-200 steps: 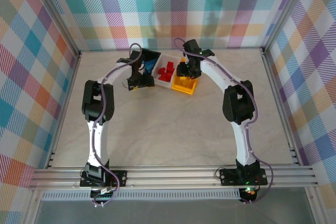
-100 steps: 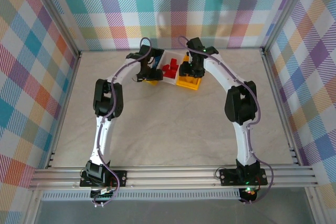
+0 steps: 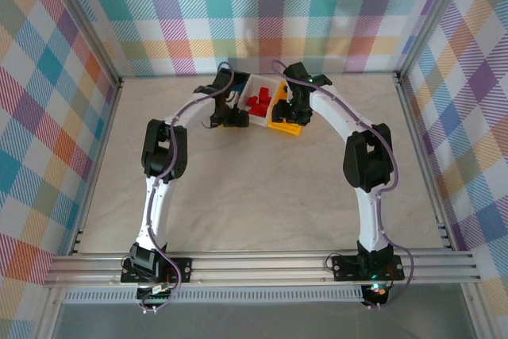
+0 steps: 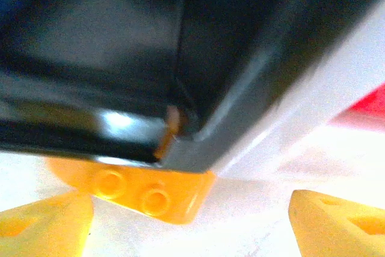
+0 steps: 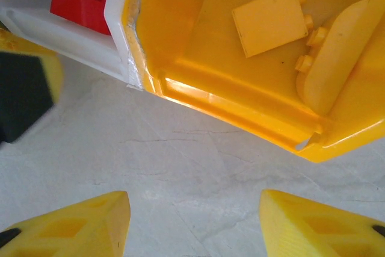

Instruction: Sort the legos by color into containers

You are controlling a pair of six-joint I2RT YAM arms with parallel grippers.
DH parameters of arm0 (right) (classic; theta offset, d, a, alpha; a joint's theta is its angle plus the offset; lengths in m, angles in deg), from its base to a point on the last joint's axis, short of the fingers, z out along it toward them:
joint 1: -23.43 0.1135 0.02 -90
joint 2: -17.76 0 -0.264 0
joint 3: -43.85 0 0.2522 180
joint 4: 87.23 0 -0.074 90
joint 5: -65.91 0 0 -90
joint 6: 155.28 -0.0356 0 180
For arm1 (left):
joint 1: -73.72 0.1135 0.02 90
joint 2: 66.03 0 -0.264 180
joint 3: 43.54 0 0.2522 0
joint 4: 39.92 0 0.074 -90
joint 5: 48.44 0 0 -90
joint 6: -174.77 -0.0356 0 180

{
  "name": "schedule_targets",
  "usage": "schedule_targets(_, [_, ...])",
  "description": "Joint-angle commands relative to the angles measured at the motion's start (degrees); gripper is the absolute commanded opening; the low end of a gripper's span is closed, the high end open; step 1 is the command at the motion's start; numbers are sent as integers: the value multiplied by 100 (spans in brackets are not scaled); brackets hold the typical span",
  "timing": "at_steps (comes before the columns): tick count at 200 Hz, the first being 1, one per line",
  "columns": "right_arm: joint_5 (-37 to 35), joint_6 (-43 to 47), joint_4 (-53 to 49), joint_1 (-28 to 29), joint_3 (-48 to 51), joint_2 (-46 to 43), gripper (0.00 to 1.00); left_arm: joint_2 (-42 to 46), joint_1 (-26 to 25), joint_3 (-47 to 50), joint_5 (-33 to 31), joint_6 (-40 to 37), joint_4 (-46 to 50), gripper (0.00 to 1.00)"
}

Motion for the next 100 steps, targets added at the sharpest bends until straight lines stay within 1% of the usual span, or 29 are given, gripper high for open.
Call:
schedule_targets(1, [135, -77, -80, -15, 16, -231, 59, 143, -369, 504, 335, 68, 297, 84])
schedule_targets(19, [133, -61, -56, -2, 107, -290, 59, 497, -563, 1114, 388, 226, 81, 84])
schedule_targets(33, [167, -60, 36, 13, 251, -391, 59, 807, -611, 1577, 338, 420, -89, 84])
schedule_targets(50, [247, -37, 164, 50, 507, -510, 59, 1063, -536, 1876, -88, 683, -123, 85])
schedule_targets(72, [369, -84, 240, 62, 774, -619, 59, 979, -301, 1749, -457, 817, -34, 89])
schedule_targets(87, [397, -103, 279, 60, 919, -711, 59, 788, -190, 1464, -671, 657, -42, 91])
schedule_targets(100, [405, -88, 251, 61, 961, -764, 59, 510, -110, 1080, -709, 480, -1, 93])
